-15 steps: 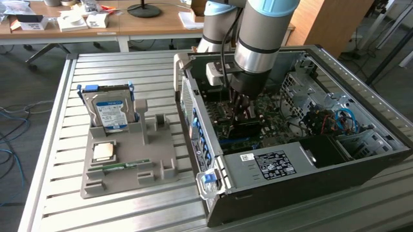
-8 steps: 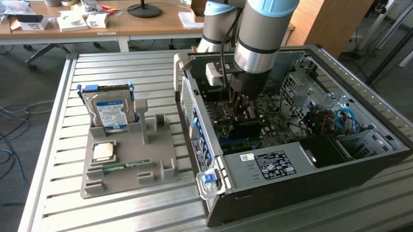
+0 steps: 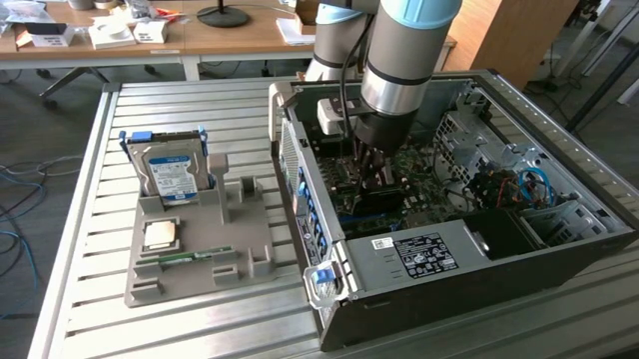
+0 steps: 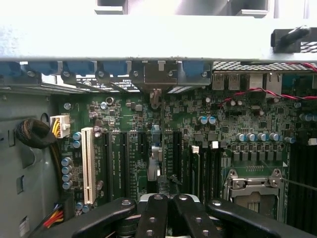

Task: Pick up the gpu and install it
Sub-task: 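Press down on the gpu until it lock into place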

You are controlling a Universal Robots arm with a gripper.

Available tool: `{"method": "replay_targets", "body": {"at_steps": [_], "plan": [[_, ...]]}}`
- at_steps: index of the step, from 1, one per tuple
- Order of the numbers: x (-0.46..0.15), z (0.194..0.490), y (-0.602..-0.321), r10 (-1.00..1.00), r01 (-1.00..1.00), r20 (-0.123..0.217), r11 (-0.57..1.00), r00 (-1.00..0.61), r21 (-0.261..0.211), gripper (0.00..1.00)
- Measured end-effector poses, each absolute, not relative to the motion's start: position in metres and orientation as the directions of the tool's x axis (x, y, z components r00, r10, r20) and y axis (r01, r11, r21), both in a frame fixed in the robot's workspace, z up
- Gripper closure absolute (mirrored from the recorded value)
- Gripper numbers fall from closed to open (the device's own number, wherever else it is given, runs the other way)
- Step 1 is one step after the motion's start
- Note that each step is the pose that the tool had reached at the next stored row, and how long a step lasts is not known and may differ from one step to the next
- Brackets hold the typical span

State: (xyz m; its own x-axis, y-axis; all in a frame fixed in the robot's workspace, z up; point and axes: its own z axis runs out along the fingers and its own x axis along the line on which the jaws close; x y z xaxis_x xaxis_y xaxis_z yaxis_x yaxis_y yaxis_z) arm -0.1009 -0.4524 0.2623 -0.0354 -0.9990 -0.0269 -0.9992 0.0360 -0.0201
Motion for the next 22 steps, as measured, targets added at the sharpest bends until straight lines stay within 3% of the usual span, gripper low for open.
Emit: {"method": "replay_targets", "body": {"at_steps": [22], "plan": [[-0.1026, 0.2610, -0.4522, -0.999, -0.999, -0.029, 0.036, -0.035, -0.021, 0.89]]}}
